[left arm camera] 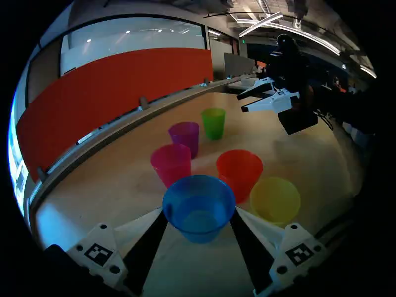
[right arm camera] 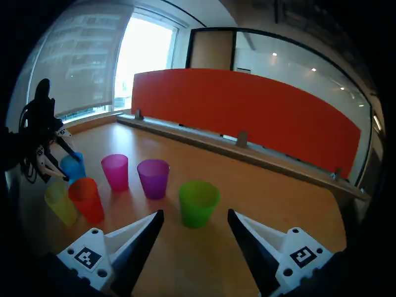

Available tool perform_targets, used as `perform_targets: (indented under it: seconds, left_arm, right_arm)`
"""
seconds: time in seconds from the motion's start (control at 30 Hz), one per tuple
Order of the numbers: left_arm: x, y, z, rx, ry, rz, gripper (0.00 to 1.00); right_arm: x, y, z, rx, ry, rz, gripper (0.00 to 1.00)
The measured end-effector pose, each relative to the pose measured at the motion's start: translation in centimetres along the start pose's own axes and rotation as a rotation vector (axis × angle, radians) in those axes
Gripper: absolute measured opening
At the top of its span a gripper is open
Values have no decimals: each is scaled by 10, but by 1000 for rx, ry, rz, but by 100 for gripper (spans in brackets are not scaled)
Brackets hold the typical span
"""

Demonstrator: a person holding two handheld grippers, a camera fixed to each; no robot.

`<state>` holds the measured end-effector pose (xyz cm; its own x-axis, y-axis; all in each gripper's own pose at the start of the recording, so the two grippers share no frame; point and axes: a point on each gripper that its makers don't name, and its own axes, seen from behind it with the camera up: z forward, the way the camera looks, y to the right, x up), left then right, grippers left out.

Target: Pour water

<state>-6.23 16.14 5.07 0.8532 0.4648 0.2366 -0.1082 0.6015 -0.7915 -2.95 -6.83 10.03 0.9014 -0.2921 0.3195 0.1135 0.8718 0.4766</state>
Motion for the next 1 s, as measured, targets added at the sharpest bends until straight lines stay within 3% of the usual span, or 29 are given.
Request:
perform_targets:
  seconds: [1.0]
  left_arm:
    - [38,-17,-31,118,103,-47,84]
  right_arm:
    - [-34,6,58,44,-143,-14,100]
